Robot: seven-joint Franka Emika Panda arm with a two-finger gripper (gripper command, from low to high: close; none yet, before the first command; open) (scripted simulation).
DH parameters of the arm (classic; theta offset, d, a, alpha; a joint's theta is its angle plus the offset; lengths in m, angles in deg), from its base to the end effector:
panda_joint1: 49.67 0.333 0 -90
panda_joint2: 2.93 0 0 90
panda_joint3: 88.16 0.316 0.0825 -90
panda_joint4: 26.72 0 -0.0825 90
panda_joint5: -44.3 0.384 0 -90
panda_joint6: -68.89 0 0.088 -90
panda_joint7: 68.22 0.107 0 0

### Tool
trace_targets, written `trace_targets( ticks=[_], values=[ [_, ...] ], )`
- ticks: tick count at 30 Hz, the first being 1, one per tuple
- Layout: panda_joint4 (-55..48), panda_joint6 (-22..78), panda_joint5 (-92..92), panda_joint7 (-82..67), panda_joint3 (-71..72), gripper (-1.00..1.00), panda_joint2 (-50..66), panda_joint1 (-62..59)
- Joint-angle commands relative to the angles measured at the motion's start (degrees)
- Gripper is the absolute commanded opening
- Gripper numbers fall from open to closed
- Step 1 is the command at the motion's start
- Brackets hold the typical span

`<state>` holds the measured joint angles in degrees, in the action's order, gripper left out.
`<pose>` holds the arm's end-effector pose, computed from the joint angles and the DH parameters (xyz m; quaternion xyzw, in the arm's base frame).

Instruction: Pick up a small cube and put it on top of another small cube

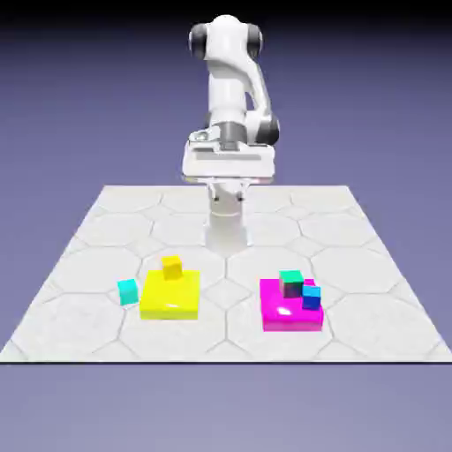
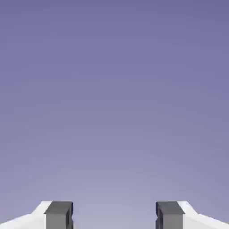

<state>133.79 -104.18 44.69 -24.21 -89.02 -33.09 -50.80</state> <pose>0.3956 -0.0143 0.4430 -0.8559 0.3670 -0.3380 0.1357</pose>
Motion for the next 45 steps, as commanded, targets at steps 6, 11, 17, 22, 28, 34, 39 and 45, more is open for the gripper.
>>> trace_targets(
  ticks=[6, 11, 17, 22, 28, 34, 39, 45],
  values=[
    [-2.45, 4.69, 1.93, 7.68, -4.27, 0.00, 12.46, -9.00],
    [-4.50, 8.61, 3.54, 14.08, -7.82, 0.00, 22.84, -16.51],
    [-6.95, 13.30, 5.47, 21.77, -12.09, 0.00, 35.30, -25.51],
    [-8.54, 9.04, 9.28, 20.33, -8.89, 0.00, 43.53, -30.02],
    [-9.90, 3.25, 13.32, 17.26, -4.41, -1.00, 50.70, -33.55],
    [-7.53, 13.29, 6.31, 22.60, -12.19, -1.00, 38.25, -27.42],
    [-4.64, 17.51, 4.75, 25.70, -10.80, -1.00, 31.08, -27.15],
    [0.77, 24.41, 2.70, 31.11, -6.84, -1.00, 18.62, -27.54]
  ],
)
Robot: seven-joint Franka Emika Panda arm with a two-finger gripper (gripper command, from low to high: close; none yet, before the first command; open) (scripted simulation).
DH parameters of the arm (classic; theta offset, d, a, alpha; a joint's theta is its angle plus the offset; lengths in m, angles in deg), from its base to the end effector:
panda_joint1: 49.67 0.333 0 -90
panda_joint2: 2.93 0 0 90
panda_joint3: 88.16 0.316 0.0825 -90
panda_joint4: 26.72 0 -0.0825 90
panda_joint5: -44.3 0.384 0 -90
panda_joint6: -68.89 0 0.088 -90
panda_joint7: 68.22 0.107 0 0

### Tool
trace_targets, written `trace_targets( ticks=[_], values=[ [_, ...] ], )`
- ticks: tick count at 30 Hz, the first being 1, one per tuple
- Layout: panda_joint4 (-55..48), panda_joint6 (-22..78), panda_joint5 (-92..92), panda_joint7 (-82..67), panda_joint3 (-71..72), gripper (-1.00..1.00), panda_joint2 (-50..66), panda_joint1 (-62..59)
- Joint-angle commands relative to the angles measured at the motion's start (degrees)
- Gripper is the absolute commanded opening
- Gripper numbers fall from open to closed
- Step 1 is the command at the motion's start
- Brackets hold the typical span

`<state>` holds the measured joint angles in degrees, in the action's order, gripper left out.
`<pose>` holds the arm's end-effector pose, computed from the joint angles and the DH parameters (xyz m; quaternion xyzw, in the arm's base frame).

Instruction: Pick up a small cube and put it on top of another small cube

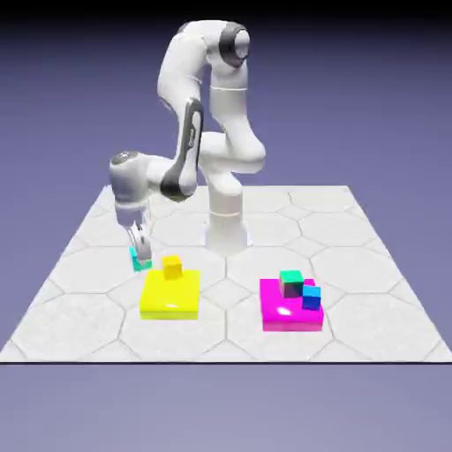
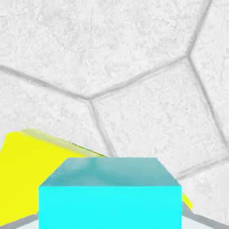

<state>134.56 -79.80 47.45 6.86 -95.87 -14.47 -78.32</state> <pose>0.2977 -0.2168 0.2597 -0.5446 0.8382 0.0189 0.0224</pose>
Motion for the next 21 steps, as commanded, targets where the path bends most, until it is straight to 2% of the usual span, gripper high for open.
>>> trace_targets(
  ticks=[1, 9, 11, 19, 20, 21],
  values=[
    [0.90, 1.18, -0.39, 0.94, 0.67, -1.00, -2.08, -0.08],
    [8.12, 10.40, -3.12, 8.16, 5.95, -1.00, -18.70, -0.59],
    [8.47, 10.85, -3.26, 8.51, 6.20, -1.00, -19.51, -0.62],
    [10.97, -6.44, -2.62, 8.04, 5.99, -1.00, -4.72, -0.17],
    [10.97, -6.44, -2.62, 8.04, 5.99, 1.00, -4.71, -0.17],
    [10.97, -6.44, -2.62, 8.04, 5.99, 1.00, -4.71, -0.17]
  ],
)
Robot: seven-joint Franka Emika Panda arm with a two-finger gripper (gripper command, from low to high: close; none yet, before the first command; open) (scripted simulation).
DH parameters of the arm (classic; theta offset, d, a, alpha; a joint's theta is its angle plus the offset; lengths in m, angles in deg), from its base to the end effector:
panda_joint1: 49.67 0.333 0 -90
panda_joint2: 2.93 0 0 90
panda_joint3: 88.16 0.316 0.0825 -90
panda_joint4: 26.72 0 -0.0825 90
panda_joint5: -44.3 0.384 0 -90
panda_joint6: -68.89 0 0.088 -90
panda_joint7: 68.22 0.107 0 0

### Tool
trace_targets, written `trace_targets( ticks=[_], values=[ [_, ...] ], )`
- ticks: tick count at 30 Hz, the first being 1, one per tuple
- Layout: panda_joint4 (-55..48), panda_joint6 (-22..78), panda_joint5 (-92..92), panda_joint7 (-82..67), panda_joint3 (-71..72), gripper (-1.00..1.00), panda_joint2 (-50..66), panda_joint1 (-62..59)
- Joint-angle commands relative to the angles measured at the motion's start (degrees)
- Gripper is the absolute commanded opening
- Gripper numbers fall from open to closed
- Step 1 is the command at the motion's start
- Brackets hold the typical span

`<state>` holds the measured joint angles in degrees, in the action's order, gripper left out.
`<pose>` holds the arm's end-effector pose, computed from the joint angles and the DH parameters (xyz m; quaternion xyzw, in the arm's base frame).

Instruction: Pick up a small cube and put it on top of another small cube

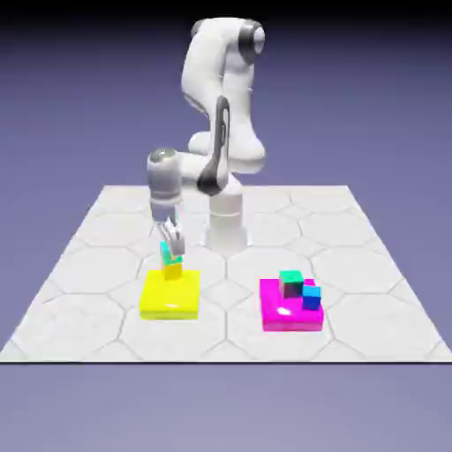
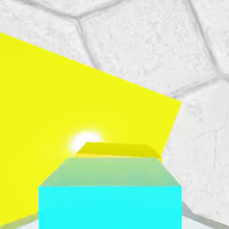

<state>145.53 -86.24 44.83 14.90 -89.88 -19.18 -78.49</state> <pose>0.2663 -0.1561 0.2339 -0.5441 0.8390 0.0096 0.0021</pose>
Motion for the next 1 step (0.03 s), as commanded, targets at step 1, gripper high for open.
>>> trace_targets(
  ticks=[1],
  values=[
    [-0.35, 2.42, -0.09, 0.07, 0.03, 1.00, -2.07, -0.06]
  ],
)
